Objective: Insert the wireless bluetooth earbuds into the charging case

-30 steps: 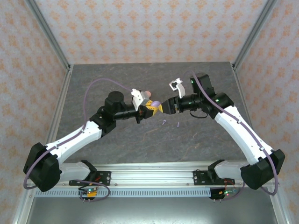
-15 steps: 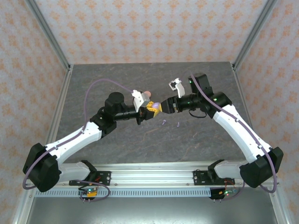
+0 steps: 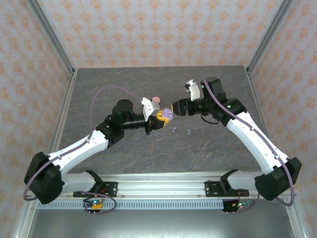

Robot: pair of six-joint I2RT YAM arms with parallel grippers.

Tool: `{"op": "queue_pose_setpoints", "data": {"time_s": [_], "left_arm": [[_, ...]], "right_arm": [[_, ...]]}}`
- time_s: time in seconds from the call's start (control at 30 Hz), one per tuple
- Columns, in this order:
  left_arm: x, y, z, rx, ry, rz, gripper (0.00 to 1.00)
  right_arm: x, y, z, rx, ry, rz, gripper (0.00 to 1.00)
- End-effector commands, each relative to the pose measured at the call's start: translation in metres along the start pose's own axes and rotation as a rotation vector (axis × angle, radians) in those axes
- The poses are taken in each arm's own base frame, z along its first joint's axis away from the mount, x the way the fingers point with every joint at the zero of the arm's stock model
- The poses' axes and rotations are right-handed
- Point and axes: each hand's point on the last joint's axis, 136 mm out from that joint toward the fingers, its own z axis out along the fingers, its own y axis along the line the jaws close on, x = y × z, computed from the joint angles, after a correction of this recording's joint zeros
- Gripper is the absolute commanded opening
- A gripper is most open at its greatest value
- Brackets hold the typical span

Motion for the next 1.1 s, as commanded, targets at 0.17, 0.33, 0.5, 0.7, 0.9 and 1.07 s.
{"op": "queue_pose_setpoints", "data": {"time_s": [0.17,0.33,0.5,0.7,0.9,1.07], "left_arm": [[0.004,0.009,-0.001,-0.072,-0.029,-0.01,0.13],[0.006,0.009,-0.003,-0.086,-0.056,-0.046,0.13],[0.008,0.006,-0.003,-0.098,-0.061,-0.054,0.13],[0.01,0.005,-0.003,-0.104,-0.05,-0.077,0.13],[0.011,0.008,-0.008,-0.146,-0.054,-0.09,0.13],[0.014,0.01,-0.01,-0.16,-0.051,-0.094,0.13]], "right_arm": [[-0.014,-0.059,-0.029,0.342,-0.15,0.096,0.62],[0.017,-0.098,-0.019,0.46,-0.027,0.196,0.62],[0.05,-0.12,0.006,0.471,0.097,0.271,0.6],[0.08,-0.137,0.039,0.461,0.236,0.315,0.51],[0.113,-0.135,0.071,0.358,0.412,0.365,0.36],[0.133,-0.123,0.088,0.278,0.512,0.353,0.29]]}}
